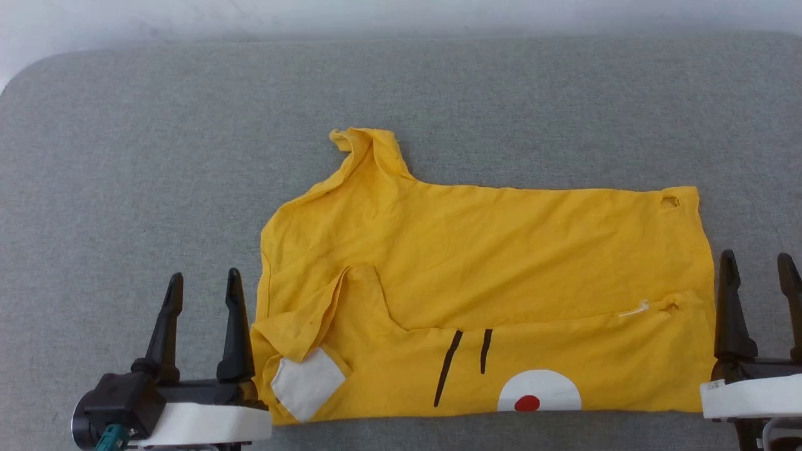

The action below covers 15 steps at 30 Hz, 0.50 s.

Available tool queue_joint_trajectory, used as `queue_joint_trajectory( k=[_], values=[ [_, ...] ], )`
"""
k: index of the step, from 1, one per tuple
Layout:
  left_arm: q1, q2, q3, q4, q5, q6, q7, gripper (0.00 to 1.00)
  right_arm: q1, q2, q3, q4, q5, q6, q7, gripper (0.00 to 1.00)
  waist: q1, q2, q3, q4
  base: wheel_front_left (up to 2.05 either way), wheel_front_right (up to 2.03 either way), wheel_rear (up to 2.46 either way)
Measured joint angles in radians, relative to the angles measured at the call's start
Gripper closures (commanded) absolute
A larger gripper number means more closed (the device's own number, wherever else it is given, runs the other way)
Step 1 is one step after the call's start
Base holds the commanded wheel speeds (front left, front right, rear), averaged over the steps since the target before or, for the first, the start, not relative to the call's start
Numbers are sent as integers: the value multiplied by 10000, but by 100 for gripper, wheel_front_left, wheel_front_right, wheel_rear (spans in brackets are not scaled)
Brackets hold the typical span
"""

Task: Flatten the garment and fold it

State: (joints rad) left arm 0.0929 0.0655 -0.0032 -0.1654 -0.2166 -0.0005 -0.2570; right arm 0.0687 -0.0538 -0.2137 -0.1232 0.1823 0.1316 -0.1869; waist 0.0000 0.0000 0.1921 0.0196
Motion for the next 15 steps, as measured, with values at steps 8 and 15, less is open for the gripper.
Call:
queue_joint_trajectory(
  k=[8,15],
  values=[
    [-1056,155,142,447,-295,-408,541,0,-95,4,-23,169,69,0,-173,0,-1,0,269,-106,0,0,0],
    [-4065,1193,-134,548,-800,-882,3227,0,-558,10,203,378,267,0,-263,0,0,0,928,-236,0,0,0]
  ],
)
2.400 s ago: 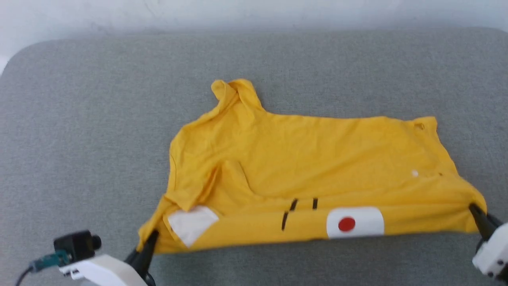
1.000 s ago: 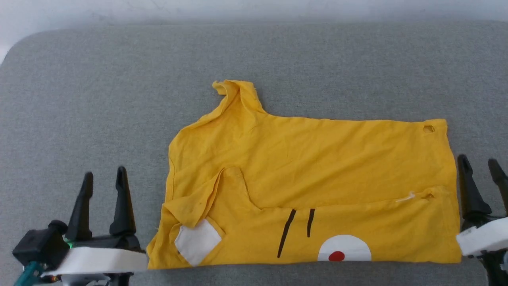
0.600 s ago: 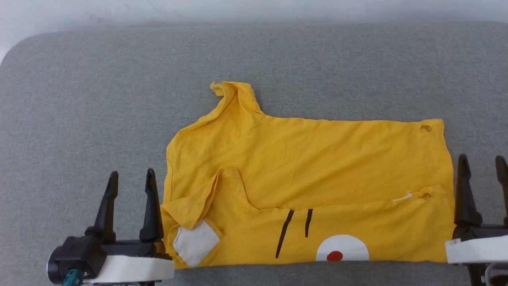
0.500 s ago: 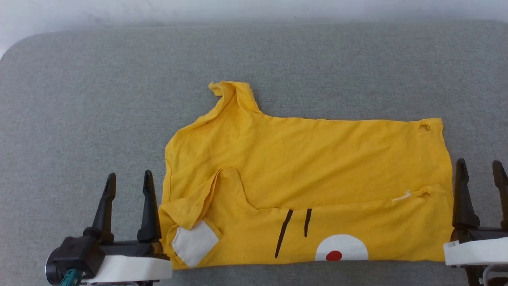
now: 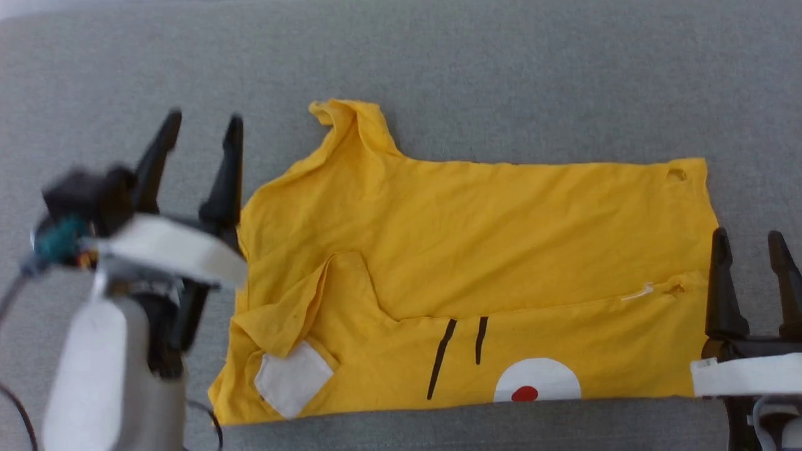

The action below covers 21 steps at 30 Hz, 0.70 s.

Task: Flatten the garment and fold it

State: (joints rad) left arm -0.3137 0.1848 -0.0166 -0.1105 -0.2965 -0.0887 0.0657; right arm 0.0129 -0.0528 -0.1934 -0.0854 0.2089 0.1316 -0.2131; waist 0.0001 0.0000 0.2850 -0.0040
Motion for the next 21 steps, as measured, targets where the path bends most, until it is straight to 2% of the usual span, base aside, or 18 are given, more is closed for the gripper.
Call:
queue_joint_trajectory(
  k=[8,12,15,21],
  values=[
    [-3377,803,-500,1131,-1160,-247,3586,0,-601,-4,196,345,127,0,-186,0,3,0,1038,-329,0,0,0],
    [-4534,913,-706,1914,-1605,-224,5394,0,-941,2,397,589,221,0,-282,0,2,0,1534,-580,0,0,0],
    [-5081,970,-825,2343,-1799,-36,6520,0,-1141,0,512,803,295,0,-341,0,2,0,1857,-811,0,0,0],
    [-5556,1051,-867,2727,-1946,740,8378,0,-1378,0,669,1129,456,0,-387,0,1,0,2388,-1317,0,0,0]
  ],
)
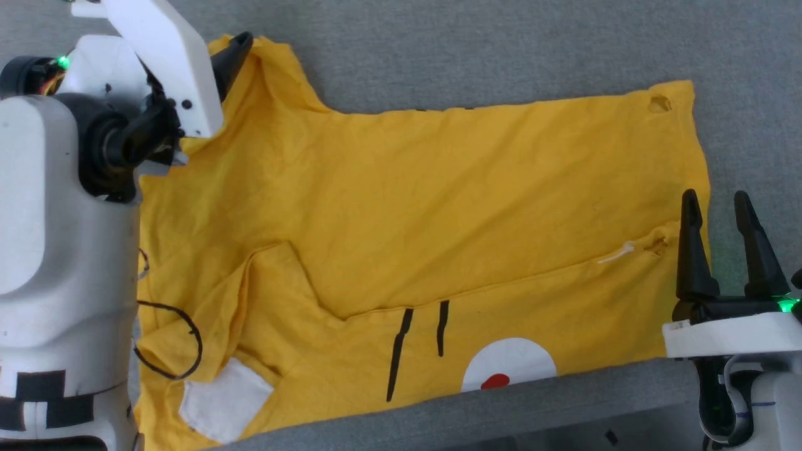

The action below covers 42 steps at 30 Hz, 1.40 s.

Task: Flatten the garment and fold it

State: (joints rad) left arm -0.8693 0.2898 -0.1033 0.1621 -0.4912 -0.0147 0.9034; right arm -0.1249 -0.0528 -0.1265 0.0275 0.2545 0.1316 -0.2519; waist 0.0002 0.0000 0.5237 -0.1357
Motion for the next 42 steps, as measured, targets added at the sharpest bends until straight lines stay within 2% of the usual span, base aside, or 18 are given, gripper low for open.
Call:
queue_joint_trajectory(
  k=[8,9,10,11,22,24,27,30,37,42],
  values=[
    [14,337,146,-182,59,853,1296,0,-189,-2,4,174,109,0,-44,0,-1,1,542,-462,0,0,0],
    [26,408,155,-261,90,876,1365,33,-195,-2,0,174,111,0,-44,0,-1,0,593,-495,0,0,0],
    [28,470,167,-349,88,876,1386,80,-205,0,-2,173,130,0,-44,0,-1,0,639,-520,0,0,0],
    [34,516,173,-439,88,876,1394,100,-239,0,-12,174,161,0,-44,0,-1,0,681,-540,0,0,0],
    [314,424,159,-771,-138,681,882,100,-824,2,-52,-50,-205,0,-33,0,-2,0,484,-348,0,0,0],
    [319,391,144,-800,-194,619,803,100,-1171,0,-111,-184,-370,2,309,0,-3,0,390,-292,0,0,0],
    [327,320,127,-821,-211,587,669,100,-1889,-90,-280,-472,-424,2,1340,0,-3,0,307,-200,0,0,0],
    [329,305,121,-857,-270,579,610,100,-2695,-472,-485,-485,-407,2,2821,0,-3,0,331,-147,0,0,0],
    [316,234,19,-857,-278,504,493,100,-4007,-1271,-527,190,65,0,6295,0,-1,0,548,-36,0,0,0],
    [287,148,-52,-796,-334,491,393,100,-4239,-1538,-261,543,293,0,7820,0,-1,0,649,111,0,0,0]
  ],
)
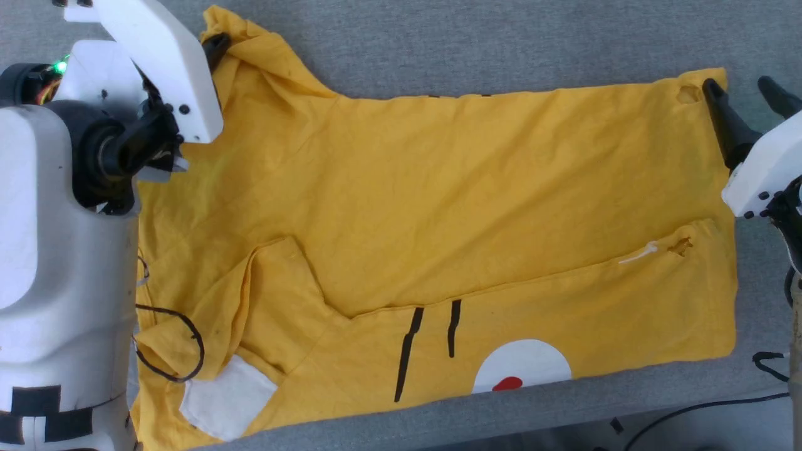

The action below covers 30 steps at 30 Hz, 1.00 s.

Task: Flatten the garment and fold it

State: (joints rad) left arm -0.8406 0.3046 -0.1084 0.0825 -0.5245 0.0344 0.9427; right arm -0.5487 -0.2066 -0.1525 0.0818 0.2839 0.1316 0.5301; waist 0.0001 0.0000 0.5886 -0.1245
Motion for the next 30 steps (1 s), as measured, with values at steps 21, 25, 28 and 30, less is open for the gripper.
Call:
queue_joint_trajectory(
  k=[21,25,28,30],
  values=[
    [-130,6,-48,265,-140,-493,-1152,100,-566,-309,368,711,77,2,280,100,0,0,57,256,0,0,0],
    [-131,44,144,410,-142,-792,-2138,100,-564,-449,316,706,67,2,-113,100,-1,0,-220,254,0,0,0],
    [-130,48,268,500,-192,-941,-2796,100,-558,-499,240,690,65,2,-412,100,-1,0,-449,266,0,0,0],
    [-120,40,357,529,-249,-1037,-3223,100,-549,-554,192,677,59,2,-617,100,-1,0,-604,287,0,0,0]
  ],
)
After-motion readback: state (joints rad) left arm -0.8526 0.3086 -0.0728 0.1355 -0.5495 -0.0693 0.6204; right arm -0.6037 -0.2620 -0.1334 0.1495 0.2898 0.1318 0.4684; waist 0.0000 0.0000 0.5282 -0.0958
